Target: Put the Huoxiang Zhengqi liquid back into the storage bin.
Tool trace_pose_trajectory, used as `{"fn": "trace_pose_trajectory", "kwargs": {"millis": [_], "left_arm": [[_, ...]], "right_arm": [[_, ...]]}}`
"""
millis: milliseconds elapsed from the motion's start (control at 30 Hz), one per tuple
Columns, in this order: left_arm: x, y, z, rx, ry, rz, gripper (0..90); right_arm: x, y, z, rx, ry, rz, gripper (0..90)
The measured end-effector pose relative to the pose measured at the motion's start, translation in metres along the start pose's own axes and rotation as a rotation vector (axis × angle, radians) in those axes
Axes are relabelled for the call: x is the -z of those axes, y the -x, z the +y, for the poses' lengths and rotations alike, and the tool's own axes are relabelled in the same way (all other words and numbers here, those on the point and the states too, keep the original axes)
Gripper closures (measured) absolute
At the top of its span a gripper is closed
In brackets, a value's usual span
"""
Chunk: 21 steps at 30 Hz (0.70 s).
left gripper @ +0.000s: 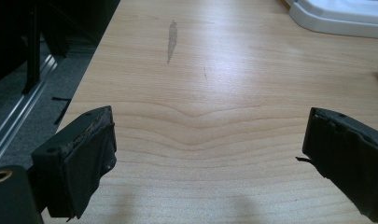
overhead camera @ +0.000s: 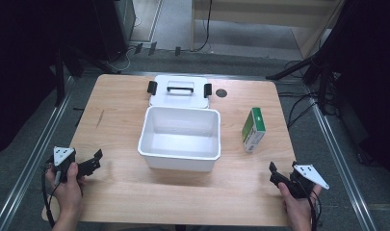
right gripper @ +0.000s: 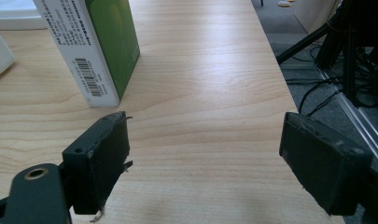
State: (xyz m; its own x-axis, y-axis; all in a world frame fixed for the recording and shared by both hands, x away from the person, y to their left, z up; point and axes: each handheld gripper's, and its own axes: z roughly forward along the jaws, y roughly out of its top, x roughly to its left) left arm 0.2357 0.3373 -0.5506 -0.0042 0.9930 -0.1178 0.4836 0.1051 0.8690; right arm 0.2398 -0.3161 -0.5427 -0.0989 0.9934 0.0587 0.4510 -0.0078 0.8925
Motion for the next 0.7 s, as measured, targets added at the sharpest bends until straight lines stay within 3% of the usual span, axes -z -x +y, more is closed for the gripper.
{"fn": "trace_pose_trajectory", "kwargs": {"millis": [133,233,367,467,567,700], "left_arm": [[0.002,-0.001,-0.001,0.021,0.017,0.011,3.7],[0.004,-0.003,-0.002,0.045,0.027,0.01,3.7],[0.004,-0.003,-0.002,0.052,0.03,0.002,3.7],[0.003,-0.003,-0.002,0.048,0.028,-0.002,3.7],[0.003,-0.003,-0.002,0.047,0.023,0.0,3.7],[0.002,-0.002,-0.001,0.038,0.02,0.005,3.7]], "right_arm": [[0.0,0.0,0.001,-0.01,-0.01,0.004,16.0],[0.0,0.002,0.002,-0.02,-0.038,0.036,16.2],[0.0,0.003,0.004,0.0,-0.068,0.038,17.0],[0.002,0.003,0.011,0.05,-0.114,0.042,16.9],[0.004,0.003,0.018,0.069,-0.136,0.049,16.7],[0.008,-0.001,0.049,0.133,-0.222,0.094,15.8]]}}
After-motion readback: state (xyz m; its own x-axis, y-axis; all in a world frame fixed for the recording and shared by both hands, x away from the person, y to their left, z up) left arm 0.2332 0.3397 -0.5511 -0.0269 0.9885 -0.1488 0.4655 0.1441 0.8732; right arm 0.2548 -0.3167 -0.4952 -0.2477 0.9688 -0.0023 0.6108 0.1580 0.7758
